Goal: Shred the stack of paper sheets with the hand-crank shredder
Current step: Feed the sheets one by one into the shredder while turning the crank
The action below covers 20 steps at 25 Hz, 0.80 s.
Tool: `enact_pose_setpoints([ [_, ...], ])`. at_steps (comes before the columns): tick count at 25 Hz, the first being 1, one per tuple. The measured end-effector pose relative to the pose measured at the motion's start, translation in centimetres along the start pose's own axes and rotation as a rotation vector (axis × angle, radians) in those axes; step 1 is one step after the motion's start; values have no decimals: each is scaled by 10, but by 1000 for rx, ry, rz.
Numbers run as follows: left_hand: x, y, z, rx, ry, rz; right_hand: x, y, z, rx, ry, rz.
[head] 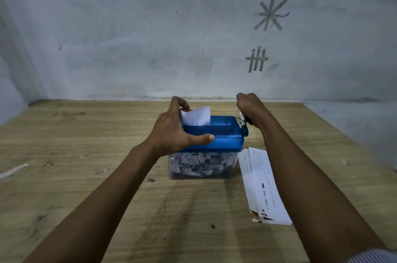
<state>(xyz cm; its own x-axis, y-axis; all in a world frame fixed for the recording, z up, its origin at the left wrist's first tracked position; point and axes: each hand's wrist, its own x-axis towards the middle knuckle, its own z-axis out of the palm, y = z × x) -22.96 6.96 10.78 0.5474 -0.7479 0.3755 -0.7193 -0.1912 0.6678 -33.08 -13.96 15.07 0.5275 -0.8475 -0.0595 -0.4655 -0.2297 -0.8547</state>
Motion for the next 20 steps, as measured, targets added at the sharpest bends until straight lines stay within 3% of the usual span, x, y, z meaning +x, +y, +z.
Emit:
enact_pose_setpoints([
  [6,1,-4,2,107,50,50,3,63,35,294,-116,125],
  [12,-1,-6,2,132,63,75,-59,95,24,213,-106,84],
  [14,0,-6,2,140,62,93,-92,93,8,125,-95,-16],
  [17,4,-6,3,183,73,106,-120,67,-15,-95,79,-242],
  [20,6,-6,2,176,28,101,-108,30,-23,-126,311,-258],
])
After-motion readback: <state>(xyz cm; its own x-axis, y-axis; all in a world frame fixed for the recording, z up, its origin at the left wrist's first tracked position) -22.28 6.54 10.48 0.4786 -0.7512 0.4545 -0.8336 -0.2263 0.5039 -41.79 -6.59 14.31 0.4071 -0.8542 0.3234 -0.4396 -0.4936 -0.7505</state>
